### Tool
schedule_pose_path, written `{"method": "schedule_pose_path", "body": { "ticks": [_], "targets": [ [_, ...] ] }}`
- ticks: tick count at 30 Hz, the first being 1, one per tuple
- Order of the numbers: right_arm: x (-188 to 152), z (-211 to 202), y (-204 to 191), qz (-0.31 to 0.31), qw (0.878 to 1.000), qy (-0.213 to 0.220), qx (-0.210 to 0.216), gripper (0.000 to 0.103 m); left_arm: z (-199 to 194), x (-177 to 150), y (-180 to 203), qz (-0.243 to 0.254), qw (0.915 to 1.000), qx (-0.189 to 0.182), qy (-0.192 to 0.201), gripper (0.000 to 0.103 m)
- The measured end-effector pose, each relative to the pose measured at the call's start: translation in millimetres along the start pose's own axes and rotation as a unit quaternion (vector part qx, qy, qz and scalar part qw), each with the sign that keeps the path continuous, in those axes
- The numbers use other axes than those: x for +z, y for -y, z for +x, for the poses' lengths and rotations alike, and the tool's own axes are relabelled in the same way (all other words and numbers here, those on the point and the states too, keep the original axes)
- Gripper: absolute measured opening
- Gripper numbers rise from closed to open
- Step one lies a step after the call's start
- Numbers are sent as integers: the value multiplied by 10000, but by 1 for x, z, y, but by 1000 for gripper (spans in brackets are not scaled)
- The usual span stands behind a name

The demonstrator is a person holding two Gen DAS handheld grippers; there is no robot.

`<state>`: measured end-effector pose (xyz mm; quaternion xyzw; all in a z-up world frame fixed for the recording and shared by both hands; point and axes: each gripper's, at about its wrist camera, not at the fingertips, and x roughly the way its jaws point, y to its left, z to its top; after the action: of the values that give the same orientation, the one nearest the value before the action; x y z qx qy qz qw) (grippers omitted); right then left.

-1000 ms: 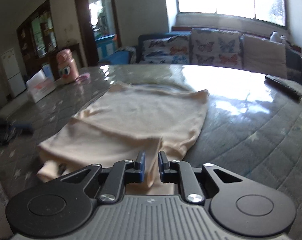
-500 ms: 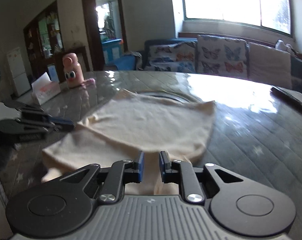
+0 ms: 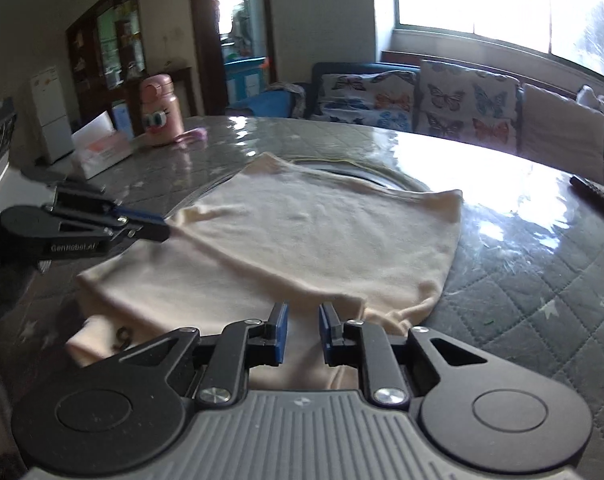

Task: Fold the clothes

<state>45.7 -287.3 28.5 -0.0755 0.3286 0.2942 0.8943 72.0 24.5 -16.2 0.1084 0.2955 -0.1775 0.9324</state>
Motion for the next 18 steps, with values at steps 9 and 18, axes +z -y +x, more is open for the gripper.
{"method": "schedule_pose_path", "body": {
  "ticks": [9,18],
  "targets": [
    [-16,-20,-9,-185,9998,-41,1,19,-28,-18,22,633,9976,-285,-36,10],
    [-24,-34,-22,-514,9986,-44,-79,30,-61,-48,42,1657,9860,-208,-12,40]
  ]
}}
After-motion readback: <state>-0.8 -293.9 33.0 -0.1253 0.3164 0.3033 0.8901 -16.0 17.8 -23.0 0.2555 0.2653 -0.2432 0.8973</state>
